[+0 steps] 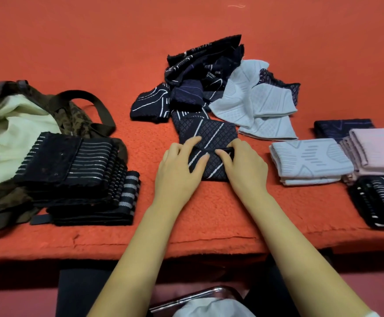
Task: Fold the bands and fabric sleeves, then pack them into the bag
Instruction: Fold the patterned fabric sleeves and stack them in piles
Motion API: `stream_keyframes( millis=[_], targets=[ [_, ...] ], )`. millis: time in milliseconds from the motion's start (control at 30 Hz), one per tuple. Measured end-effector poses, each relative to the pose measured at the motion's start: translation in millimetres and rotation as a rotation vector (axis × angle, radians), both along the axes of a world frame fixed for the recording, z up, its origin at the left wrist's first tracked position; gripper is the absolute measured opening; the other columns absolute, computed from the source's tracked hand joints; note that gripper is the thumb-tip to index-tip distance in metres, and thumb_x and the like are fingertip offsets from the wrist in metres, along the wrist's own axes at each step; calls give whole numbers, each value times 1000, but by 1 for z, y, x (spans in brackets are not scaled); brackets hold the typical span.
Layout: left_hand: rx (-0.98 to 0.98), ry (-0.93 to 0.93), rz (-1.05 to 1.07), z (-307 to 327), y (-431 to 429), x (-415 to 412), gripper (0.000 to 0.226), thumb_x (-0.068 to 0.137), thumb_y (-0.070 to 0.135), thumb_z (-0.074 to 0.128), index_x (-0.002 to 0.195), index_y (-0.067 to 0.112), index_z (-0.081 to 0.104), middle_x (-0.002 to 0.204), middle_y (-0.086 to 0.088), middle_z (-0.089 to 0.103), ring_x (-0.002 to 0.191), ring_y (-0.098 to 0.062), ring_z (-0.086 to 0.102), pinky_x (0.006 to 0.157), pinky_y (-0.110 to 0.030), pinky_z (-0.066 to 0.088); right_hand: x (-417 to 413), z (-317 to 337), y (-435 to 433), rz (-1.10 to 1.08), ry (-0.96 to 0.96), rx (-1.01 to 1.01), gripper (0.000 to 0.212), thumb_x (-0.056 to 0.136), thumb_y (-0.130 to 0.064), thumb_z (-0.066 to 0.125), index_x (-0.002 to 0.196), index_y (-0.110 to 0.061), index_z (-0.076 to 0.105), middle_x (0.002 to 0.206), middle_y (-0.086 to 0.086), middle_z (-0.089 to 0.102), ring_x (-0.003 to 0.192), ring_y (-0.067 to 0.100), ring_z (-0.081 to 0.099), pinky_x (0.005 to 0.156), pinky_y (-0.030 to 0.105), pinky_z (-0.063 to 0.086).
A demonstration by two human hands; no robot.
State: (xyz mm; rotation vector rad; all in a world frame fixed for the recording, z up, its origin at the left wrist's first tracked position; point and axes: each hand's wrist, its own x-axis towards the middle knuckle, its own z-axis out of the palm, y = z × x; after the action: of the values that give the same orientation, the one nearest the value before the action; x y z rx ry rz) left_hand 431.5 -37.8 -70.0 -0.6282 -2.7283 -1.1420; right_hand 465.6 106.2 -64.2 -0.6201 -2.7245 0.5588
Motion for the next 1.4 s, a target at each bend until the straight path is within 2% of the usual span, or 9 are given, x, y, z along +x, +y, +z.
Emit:
stream_keyframes(
  millis=[200,400,567,733,933,1100,1200,1300,1400],
  targets=[
    [-204,21,1,-8,-2,4,50,89,52,52,135,31,51,125,-5,41,114,-22,38,100,-36,30,-1,0,-1,-10,0,-6,33,94,-46,47,110,-17,50,108,1,57,103,22,54,73,36,40],
    [-285,60,11,-7,0,4,50,90,52,50,137,34,48,130,-6,38,116,-24,36,98,-36,30,10,-8,-5,195,297,135,24,86,-27,58,104,-13,63,112,10,53,104,24,43,79,38,41],
    [-327,112,33,-10,-1,4,52,89,58,40,134,35,50,128,-6,41,113,-25,38,93,-37,32,22,-12,1,338,87,49,49,93,-42,30,127,-21,59,136,1,52,133,19,38,112,43,23],
    [-236,72,14,-10,-7,0,50,88,57,32,129,37,55,121,-2,41,108,-21,38,93,-37,32,27,-13,8,417,-23,-8,46,99,-35,29,142,-22,41,153,-5,29,145,11,14,115,28,5],
    [53,61,17,-13,-13,-7,26,93,16,54,116,20,65,108,2,35,97,-13,32,93,-22,28,24,-19,7,397,140,-146,32,97,-6,44,126,-5,56,142,8,47,139,20,32,114,23,19],
    [-162,290,6,-11,-12,-4,30,82,5,64,110,15,65,112,-9,51,100,-20,40,87,-40,39,27,-25,5,369,259,20,27,86,-2,51,108,-3,67,124,13,62,119,29,55,106,30,29],
    [-114,250,-149,-11,-11,-8,23,85,12,54,106,13,65,106,-3,55,99,-18,47,87,-43,47,31,-19,5,351,224,-48,29,88,-13,50,111,-6,67,125,8,62,121,25,54,105,22,29],
    [-50,100,-205,-9,-15,-5,43,85,45,43,114,21,63,114,6,51,108,-12,46,99,-32,38,35,-13,5,361,146,-131,43,88,-39,50,120,-13,62,133,-2,55,129,12,43,106,14,22],
    [-122,112,-255,-11,-17,-1,55,75,46,44,124,24,56,123,7,45,117,-11,40,104,-27,29,34,-15,6,408,136,-112,61,80,-58,52,123,-15,58,136,-3,50,131,9,38,108,16,23]
  ],
)
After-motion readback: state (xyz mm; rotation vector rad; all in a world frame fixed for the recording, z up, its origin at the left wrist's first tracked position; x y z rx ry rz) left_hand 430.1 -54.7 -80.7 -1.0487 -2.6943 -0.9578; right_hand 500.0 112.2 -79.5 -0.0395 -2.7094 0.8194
